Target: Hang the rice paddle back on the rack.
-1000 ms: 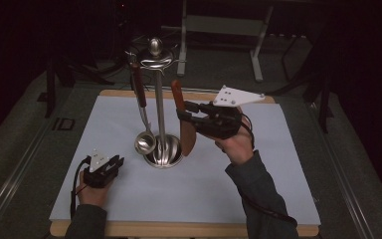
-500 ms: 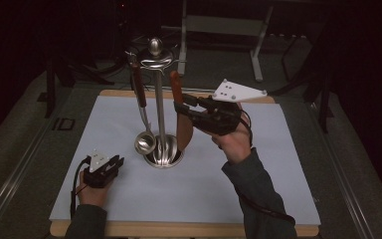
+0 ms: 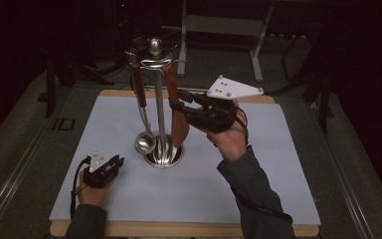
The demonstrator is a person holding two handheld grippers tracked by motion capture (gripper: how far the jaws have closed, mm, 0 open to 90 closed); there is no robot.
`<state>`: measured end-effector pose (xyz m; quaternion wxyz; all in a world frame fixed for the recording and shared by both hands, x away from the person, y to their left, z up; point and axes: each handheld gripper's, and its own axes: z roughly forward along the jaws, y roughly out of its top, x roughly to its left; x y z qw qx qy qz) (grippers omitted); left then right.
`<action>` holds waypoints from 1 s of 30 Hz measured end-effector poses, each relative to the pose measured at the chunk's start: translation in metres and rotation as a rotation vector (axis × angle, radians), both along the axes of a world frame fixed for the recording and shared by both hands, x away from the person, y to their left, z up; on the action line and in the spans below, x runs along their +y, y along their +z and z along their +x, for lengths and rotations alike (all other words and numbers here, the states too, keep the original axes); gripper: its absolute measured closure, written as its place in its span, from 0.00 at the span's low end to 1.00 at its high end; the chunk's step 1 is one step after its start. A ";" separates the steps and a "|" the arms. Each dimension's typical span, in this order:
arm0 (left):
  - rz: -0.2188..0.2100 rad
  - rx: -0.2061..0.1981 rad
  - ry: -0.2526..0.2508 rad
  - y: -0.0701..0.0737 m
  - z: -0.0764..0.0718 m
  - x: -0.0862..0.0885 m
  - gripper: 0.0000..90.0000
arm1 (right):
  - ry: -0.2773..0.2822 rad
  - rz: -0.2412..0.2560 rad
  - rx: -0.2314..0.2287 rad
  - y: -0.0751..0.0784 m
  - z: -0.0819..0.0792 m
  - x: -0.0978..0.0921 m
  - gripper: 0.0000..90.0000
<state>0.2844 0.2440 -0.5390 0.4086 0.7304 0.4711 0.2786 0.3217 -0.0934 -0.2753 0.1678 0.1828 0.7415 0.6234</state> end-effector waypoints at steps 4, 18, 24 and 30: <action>0.003 0.001 -0.002 0.000 0.000 0.000 0.83 | -0.011 -0.013 -0.009 0.002 -0.001 0.006 0.74; 0.000 0.000 -0.001 0.000 0.000 0.000 0.84 | -0.144 -0.116 -0.061 0.000 -0.002 0.023 0.73; -0.002 0.000 -0.001 0.000 0.000 0.000 0.84 | -0.132 -0.100 -0.034 -0.003 0.002 0.022 0.61; -0.001 -0.001 -0.001 0.000 0.000 0.000 0.83 | -0.116 -0.099 -0.007 -0.007 0.004 0.015 0.59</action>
